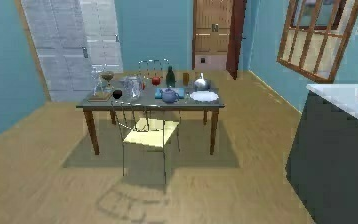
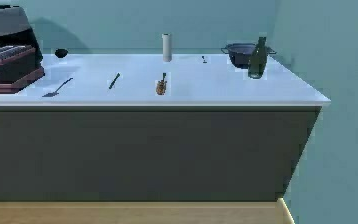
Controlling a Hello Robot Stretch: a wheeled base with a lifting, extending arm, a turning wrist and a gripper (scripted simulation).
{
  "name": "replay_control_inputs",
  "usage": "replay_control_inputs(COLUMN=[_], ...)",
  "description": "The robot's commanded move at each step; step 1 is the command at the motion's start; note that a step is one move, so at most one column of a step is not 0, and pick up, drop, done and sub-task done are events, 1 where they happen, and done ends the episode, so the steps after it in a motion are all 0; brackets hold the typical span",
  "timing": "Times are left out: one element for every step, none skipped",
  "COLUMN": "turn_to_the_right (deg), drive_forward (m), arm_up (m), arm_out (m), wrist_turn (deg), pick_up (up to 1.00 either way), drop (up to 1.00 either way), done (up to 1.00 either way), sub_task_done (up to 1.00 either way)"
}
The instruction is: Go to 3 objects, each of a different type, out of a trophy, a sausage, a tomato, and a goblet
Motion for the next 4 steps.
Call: replay_control_inputs(turn_to_the_right=[9.0,0.0,45.0,39.0], drive_forward=[0.0,0.15,0.0,0.0], arm_up=[0.0,0.0,0.0,0.0], arm_out=[0.0,0.0,0.0,0.0], wrist_turn=[0.0,0.0,0.0,0.0], pick_up=[0.0,0.0,0.0,0.0], drop=[0.0,0.0,0.0,0.0], done=[0.0,0.0,0.0,0.0], sub_task_done=[0.0,0.0,0.0,0.0])
